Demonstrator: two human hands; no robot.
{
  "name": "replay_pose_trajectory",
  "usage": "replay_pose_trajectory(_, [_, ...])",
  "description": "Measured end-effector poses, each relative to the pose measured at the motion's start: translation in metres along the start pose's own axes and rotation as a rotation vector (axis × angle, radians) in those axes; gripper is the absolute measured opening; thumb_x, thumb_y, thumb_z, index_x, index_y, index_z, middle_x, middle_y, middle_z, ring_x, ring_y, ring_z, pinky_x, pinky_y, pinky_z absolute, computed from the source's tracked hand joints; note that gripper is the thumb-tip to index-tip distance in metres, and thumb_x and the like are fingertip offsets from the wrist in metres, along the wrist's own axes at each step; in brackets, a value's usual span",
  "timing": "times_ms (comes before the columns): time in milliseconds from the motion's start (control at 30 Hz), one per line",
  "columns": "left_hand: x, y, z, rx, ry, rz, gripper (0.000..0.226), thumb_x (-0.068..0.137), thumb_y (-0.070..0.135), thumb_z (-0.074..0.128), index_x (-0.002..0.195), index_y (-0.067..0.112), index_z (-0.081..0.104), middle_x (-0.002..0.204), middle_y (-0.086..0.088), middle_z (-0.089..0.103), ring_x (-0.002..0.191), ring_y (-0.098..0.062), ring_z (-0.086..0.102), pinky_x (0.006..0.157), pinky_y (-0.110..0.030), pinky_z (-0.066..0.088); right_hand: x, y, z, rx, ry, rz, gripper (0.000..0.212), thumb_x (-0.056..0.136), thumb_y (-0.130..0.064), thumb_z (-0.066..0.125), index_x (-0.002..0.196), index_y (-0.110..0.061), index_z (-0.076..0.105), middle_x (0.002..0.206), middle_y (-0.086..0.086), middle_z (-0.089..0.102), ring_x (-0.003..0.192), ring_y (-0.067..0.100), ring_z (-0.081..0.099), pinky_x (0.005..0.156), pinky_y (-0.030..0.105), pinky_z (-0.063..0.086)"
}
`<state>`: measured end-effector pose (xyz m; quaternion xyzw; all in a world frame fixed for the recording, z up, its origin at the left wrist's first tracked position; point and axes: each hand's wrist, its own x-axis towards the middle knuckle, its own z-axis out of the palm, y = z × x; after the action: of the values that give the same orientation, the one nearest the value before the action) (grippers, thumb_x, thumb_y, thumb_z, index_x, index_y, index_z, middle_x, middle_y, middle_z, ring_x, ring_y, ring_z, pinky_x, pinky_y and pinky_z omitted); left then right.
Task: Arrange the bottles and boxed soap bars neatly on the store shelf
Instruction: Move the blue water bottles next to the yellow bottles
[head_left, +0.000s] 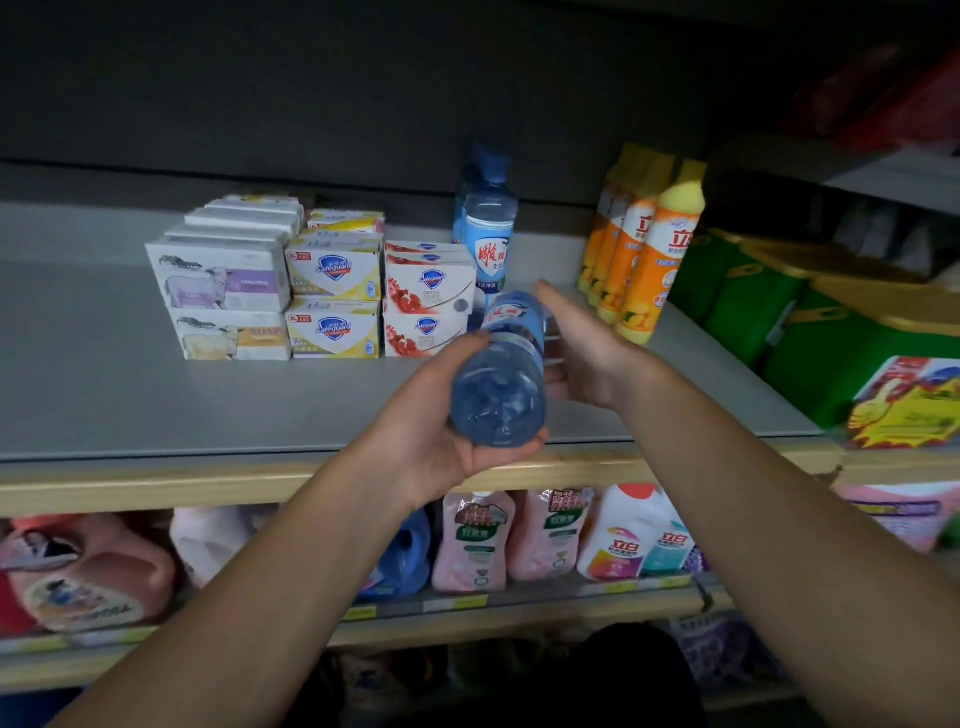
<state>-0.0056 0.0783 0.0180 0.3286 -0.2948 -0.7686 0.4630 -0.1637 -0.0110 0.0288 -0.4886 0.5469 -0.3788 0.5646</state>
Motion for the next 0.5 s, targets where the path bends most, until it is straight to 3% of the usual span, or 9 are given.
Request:
replay_pose_trajectory(133, [0.0, 0.002, 0.01, -0.182, -0.021, -0.05, 0.044, 0.059, 0.037, 0.071, 0.088, 0.005, 0.075, 0.092, -0.018, 0.072, 0.074, -0.031, 0.07, 0.056, -0.04, 0.059, 0.001, 0.016, -0.012, 0.185, -0.125, 0.052, 0.061, 0.089, -0.069, 0.045, 0.113, -0.016, 0.065, 0.081, 0.004, 0.074, 0.074, 0.017, 0.073, 0.062, 0.029, 0.057])
replay_pose_trajectory(200, [0.002, 0.0, 0.013, -0.173, -0.068, -0.05, 0.037, 0.06, 0.037, 0.072, 0.075, 0.003, 0.078, 0.092, -0.018, 0.072, 0.075, -0.032, 0.071, 0.057, -0.039, 0.059, 0.001, 0.018, -0.012, 0.245, -0.144, 0.041, 0.058, 0.086, -0.066, 0.052, 0.116, -0.018, 0.066, 0.094, 0.005, 0.071, 0.089, 0.021, 0.068, 0.074, 0.033, 0.058])
replay_pose_trajectory(267, [0.006, -0.002, 0.015, -0.118, -0.099, -0.063, 0.043, 0.063, 0.039, 0.069, 0.083, 0.002, 0.078, 0.094, -0.02, 0.072, 0.076, -0.034, 0.071, 0.058, -0.041, 0.059, 0.001, 0.016, -0.012, 0.292, -0.122, 0.004, 0.055, 0.087, -0.061, 0.054, 0.117, -0.016, 0.067, 0.098, 0.007, 0.07, 0.092, 0.023, 0.067, 0.082, 0.037, 0.056])
replay_pose_trajectory(367, [0.011, -0.003, 0.011, 0.038, -0.061, -0.075, 0.059, 0.064, 0.041, 0.066, 0.112, 0.006, 0.066, 0.099, -0.022, 0.072, 0.078, -0.037, 0.071, 0.058, -0.042, 0.059, -0.005, 0.007, -0.018, 0.352, 0.05, -0.113, 0.038, 0.089, -0.052, 0.06, 0.101, -0.017, 0.066, 0.09, 0.008, 0.073, 0.074, 0.019, 0.074, 0.062, 0.035, 0.058])
replay_pose_trajectory(433, [0.017, -0.007, 0.007, 0.262, 0.007, 0.033, 0.046, 0.071, 0.036, 0.069, 0.111, 0.013, 0.066, 0.095, -0.016, 0.072, 0.079, -0.033, 0.07, 0.059, -0.041, 0.058, -0.011, -0.001, -0.027, 0.282, 0.19, -0.235, 0.032, 0.086, -0.048, 0.067, 0.102, -0.021, 0.062, 0.094, 0.007, 0.072, 0.072, 0.019, 0.075, 0.058, 0.035, 0.058])
replay_pose_trajectory(500, [0.024, -0.015, 0.005, 0.508, 0.102, 0.238, 0.025, 0.08, 0.034, 0.069, 0.1, 0.02, 0.069, 0.091, -0.009, 0.073, 0.076, -0.022, 0.071, 0.064, -0.039, 0.059, -0.018, -0.007, -0.034, 0.183, 0.287, -0.343, 0.038, 0.076, -0.051, 0.072, 0.099, -0.024, 0.058, 0.095, 0.004, 0.07, 0.072, 0.017, 0.075, 0.055, 0.034, 0.058])
